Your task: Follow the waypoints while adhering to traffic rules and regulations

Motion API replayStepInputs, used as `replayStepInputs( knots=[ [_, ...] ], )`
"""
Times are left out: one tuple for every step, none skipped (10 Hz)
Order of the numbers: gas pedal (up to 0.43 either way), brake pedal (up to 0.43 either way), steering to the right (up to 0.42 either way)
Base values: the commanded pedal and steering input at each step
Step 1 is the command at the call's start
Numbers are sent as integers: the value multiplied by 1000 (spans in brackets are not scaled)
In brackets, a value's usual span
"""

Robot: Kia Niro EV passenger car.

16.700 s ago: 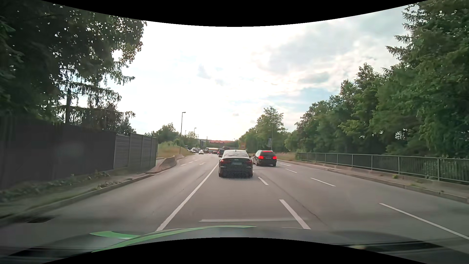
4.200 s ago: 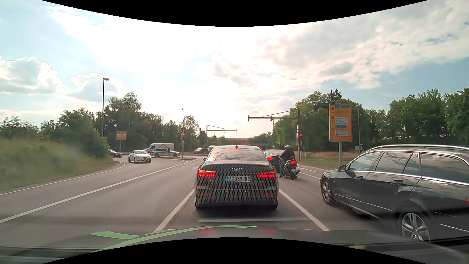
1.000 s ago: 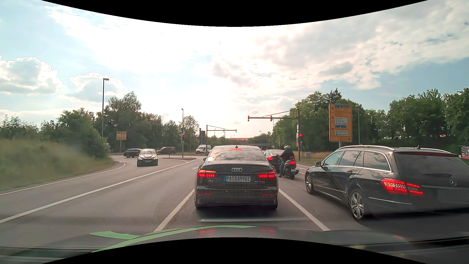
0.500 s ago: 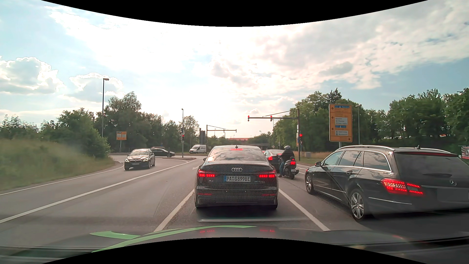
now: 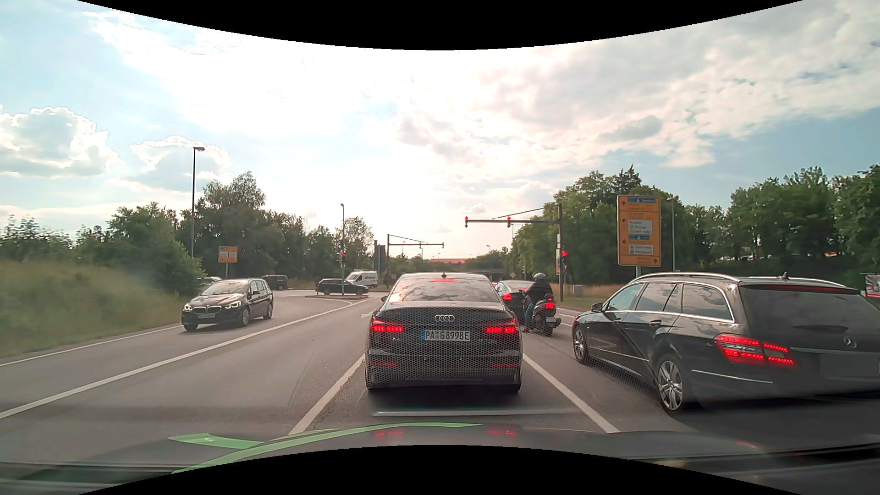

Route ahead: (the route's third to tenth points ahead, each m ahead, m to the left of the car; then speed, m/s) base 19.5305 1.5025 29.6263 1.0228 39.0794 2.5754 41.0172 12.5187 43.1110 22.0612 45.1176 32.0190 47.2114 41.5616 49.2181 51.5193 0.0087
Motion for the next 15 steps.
replayStepInputs(
  knots=[
    [0, 287, -2],
    [0, 293, -1],
    [0, 287, -2],
    [0, 287, -1],
    [0, 293, -1],
    [0, 293, -2],
    [0, 293, -1],
    [0, 293, -1],
    [0, 293, -2],
    [0, 293, -1],
    [0, 293, -2],
    [0, 287, -1],
    [0, 293, -1],
    [0, 293, -2],
    [0, 293, -1]
  ],
)
